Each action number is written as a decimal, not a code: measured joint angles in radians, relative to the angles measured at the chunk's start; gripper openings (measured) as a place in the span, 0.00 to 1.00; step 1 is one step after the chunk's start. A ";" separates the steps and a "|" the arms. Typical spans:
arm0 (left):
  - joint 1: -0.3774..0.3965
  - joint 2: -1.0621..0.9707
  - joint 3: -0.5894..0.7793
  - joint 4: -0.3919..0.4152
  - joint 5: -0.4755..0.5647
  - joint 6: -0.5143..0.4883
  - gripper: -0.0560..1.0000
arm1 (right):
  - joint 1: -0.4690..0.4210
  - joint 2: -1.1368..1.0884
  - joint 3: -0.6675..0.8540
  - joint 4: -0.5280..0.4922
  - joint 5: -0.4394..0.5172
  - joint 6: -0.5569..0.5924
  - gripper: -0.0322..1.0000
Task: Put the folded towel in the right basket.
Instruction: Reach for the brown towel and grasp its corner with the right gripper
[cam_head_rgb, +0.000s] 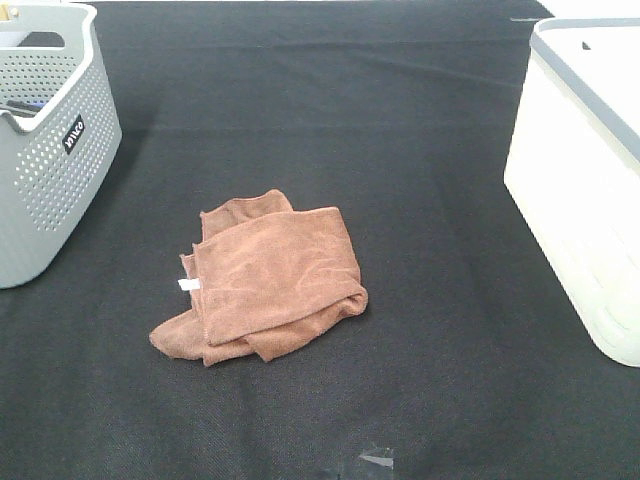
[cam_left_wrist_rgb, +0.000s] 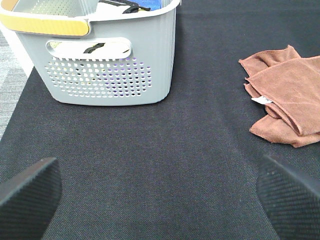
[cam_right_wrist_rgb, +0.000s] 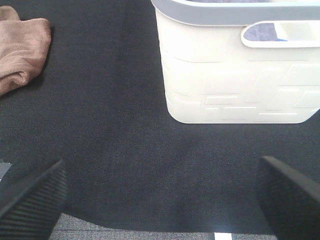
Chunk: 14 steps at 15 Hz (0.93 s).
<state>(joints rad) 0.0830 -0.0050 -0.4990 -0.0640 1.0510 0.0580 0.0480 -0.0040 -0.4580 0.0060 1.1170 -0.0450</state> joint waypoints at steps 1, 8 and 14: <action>0.000 0.000 0.000 0.000 0.000 0.000 0.99 | 0.000 0.000 0.000 0.000 0.000 0.000 0.98; 0.000 0.000 0.000 0.000 0.000 0.000 0.99 | 0.000 0.000 0.000 0.000 0.000 0.000 0.98; 0.000 0.000 0.000 0.000 0.000 0.000 0.99 | 0.000 0.000 0.000 0.000 0.000 0.003 0.98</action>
<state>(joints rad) 0.0830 -0.0050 -0.4990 -0.0640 1.0510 0.0580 0.0480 -0.0040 -0.4580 0.0060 1.1170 -0.0420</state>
